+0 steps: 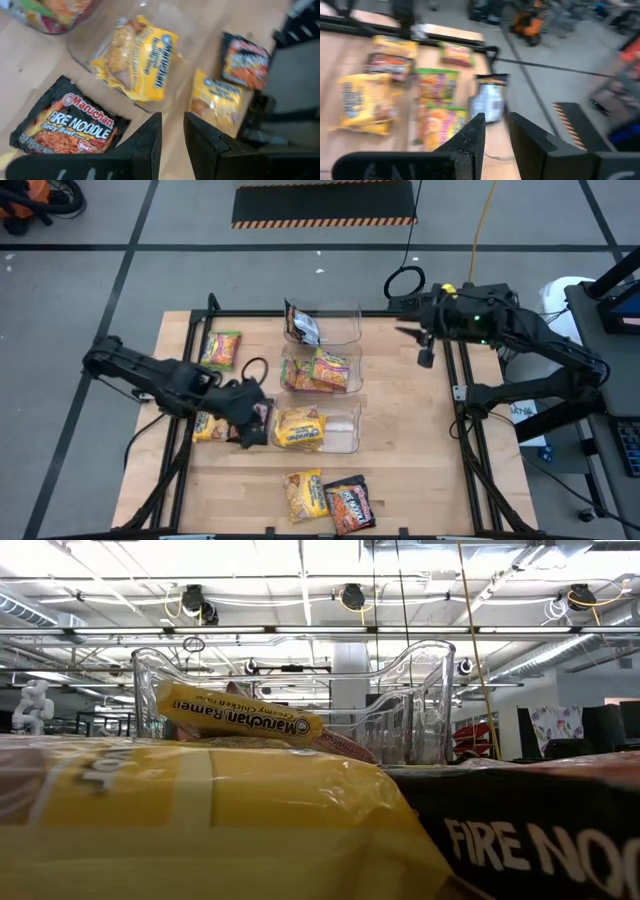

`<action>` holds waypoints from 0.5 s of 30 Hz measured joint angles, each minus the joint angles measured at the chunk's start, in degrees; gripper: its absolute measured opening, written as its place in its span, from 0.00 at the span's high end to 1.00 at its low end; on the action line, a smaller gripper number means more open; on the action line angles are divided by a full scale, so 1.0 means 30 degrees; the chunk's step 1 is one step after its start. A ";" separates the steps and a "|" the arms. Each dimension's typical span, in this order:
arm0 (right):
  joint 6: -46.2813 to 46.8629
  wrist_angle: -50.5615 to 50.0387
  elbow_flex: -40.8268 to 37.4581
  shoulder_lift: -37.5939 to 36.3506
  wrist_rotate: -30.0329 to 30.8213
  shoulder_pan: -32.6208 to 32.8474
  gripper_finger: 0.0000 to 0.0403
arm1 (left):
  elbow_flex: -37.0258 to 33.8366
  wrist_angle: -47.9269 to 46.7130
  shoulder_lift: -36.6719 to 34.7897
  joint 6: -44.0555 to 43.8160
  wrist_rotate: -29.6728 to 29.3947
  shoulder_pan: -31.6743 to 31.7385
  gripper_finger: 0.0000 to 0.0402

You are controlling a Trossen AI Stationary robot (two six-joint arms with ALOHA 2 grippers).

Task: Sort Maruchan noodles
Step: Put the black noodle pack into the top transparent bin

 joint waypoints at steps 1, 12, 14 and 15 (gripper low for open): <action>0.0002 0.0072 0.0000 0.0174 -0.0142 0.0271 0.80 | 0.0000 -0.0084 -0.0243 0.0210 -0.0078 -0.0379 0.79; 0.1640 0.0212 0.0000 0.2722 0.1563 0.4007 0.80 | 0.0000 -0.3044 -0.1968 -0.1422 -0.4088 -0.4589 0.79; 0.1864 0.0212 0.0000 0.3266 0.1916 0.4573 0.80 | 0.0000 -0.3539 -0.2063 -0.1957 -0.4583 -0.5174 0.79; 0.1956 0.0220 0.0000 0.3523 0.1984 0.4836 0.80 | 0.0000 -0.3731 -0.2070 -0.2143 -0.4696 -0.5463 0.79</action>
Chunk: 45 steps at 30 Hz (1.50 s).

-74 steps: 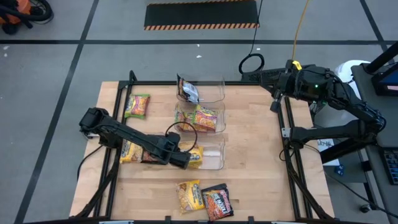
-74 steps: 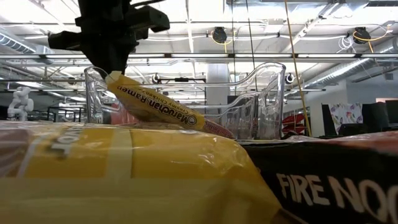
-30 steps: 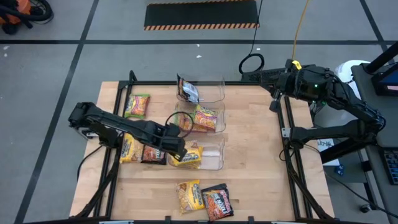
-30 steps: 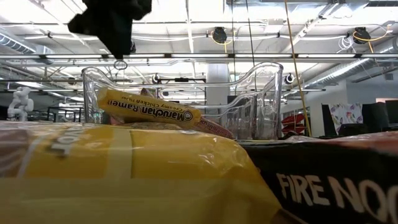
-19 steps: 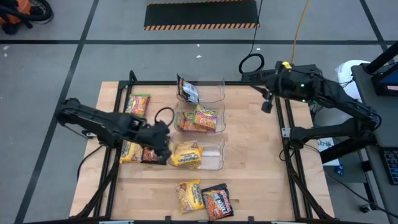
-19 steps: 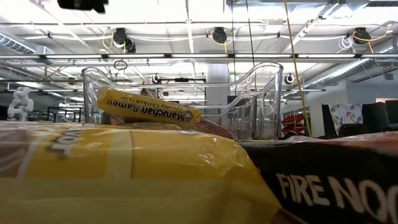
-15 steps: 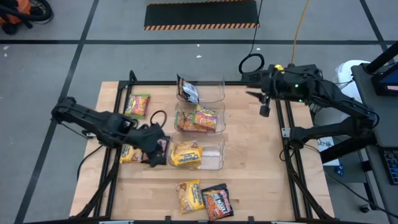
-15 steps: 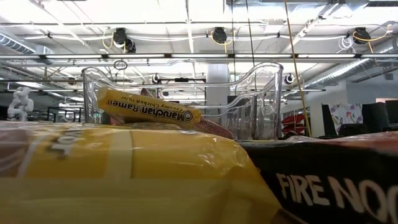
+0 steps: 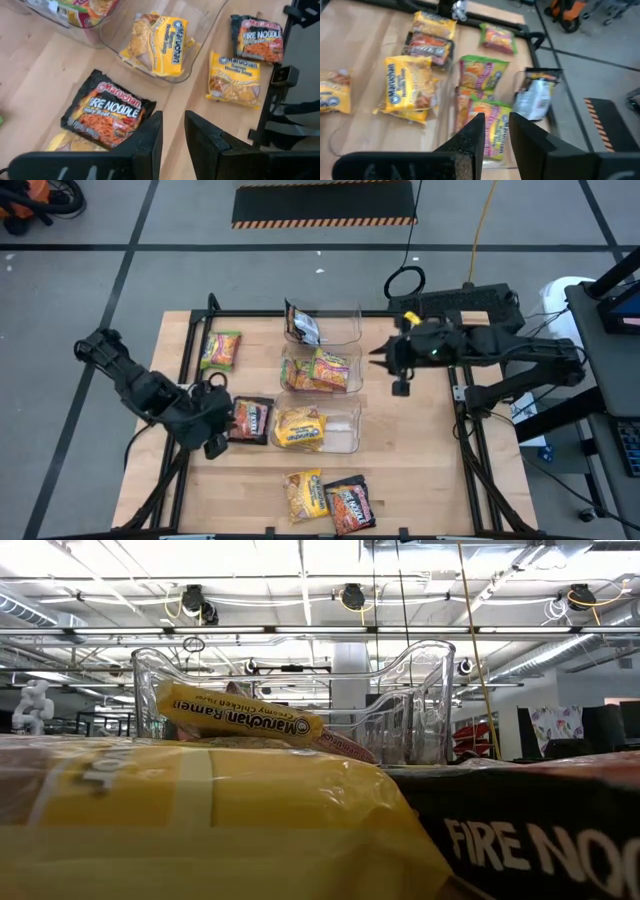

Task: Sort Maruchan noodles
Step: Put the black noodle pack into the top transparent bin

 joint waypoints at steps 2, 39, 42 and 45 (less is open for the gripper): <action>0.0370 0.0085 0.0000 0.0534 0.0004 0.0512 0.80 | 0.0000 -0.0226 0.0000 -0.0174 -0.0141 -0.0493 0.79; 0.2930 0.5617 0.0000 0.8925 -0.8000 0.5679 0.80 | 0.0000 -0.2579 0.0007 -0.6308 -0.2166 -0.6473 0.79; 0.2706 0.6070 0.0000 0.8983 -0.8092 0.5761 0.80 | 0.0000 -0.2614 0.0015 -0.6440 -0.2388 -0.6718 0.79; 0.3145 0.7090 0.0021 0.9342 -0.8052 0.5773 0.80 | 0.0000 -0.2754 0.0015 -0.6477 -0.2458 -0.6947 0.79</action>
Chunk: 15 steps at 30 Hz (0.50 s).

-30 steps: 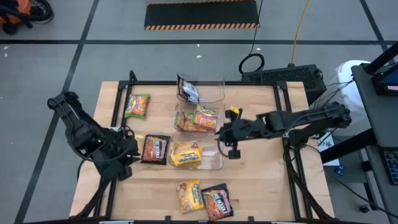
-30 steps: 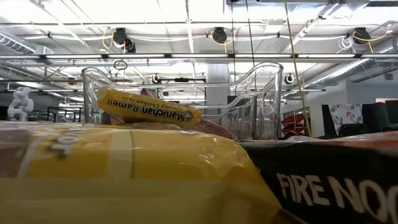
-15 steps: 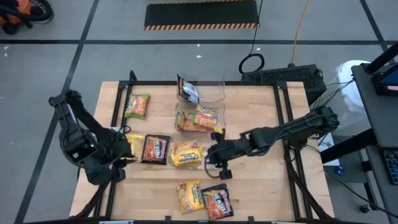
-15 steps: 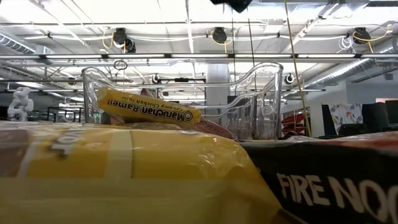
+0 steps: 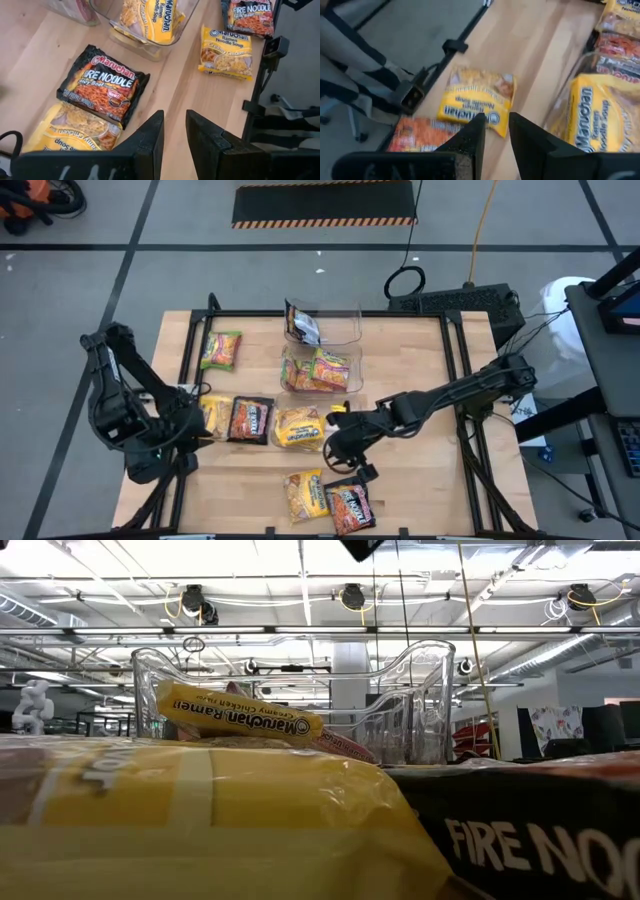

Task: Sort Maruchan noodles
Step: Put the black noodle pack into the top transparent bin

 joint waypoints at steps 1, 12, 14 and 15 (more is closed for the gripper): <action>0.0241 0.0162 0.0001 0.0148 0.0045 0.0000 0.80 | 0.0000 -0.0040 0.0000 0.0036 0.0002 -0.0055 0.79; 0.4115 0.5122 -0.0014 0.3100 0.1038 0.0015 0.80 | 0.0000 -0.0364 0.0000 0.3163 0.0035 -0.1168 0.79; 0.5314 0.4600 -0.0014 0.3477 0.0982 0.0153 0.80 | 0.0000 -0.0414 0.0000 0.3616 0.0035 -0.1497 0.79; 0.5885 0.4419 -0.0014 0.3680 0.0705 0.0217 0.80 | 0.0000 -0.0468 0.0000 0.3789 0.0035 -0.1661 0.79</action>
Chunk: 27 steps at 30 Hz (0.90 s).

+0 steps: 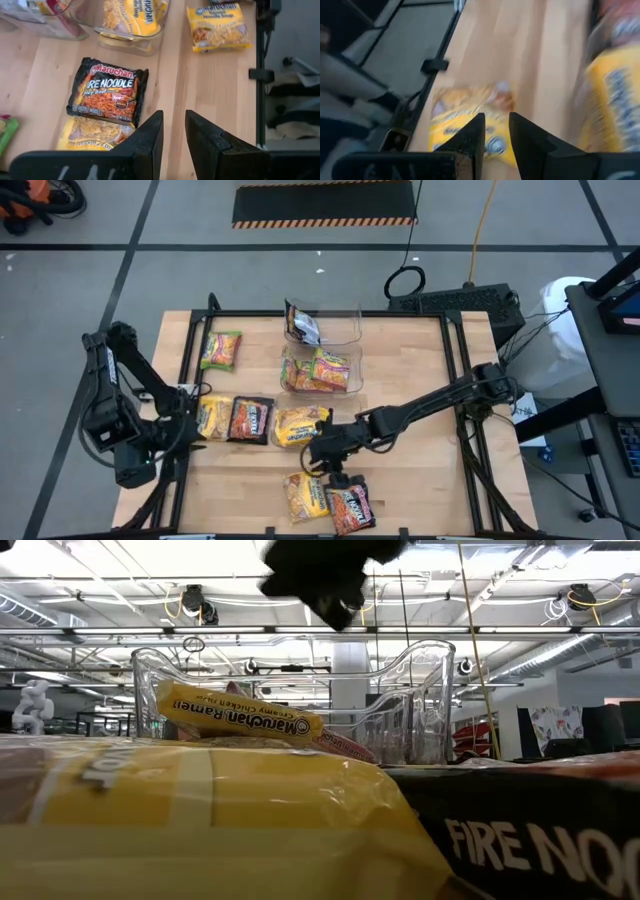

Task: Sort Maruchan noodles
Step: Put the black noodle pack into the top transparent bin

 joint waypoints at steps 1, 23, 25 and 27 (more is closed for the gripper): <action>0.0486 -0.0342 0.0000 0.0101 -0.0496 0.0055 0.80 | 0.0000 -0.0031 0.0000 0.0132 0.0003 -0.0167 0.79; -0.0268 -0.4074 -0.0015 0.2199 -0.1615 0.1408 0.80 | 0.0000 -0.0421 0.0000 -0.2580 0.0051 -0.1339 0.79; -0.0431 -0.4144 -0.0007 0.2227 -0.1533 0.1400 0.80 | 0.0000 -0.0414 0.0000 -0.2682 0.0051 -0.1332 0.79; -0.0673 -0.4236 -0.0007 0.2227 -0.1406 0.1400 0.80 | 0.0000 -0.0414 0.0000 -0.2702 0.0051 -0.1332 0.79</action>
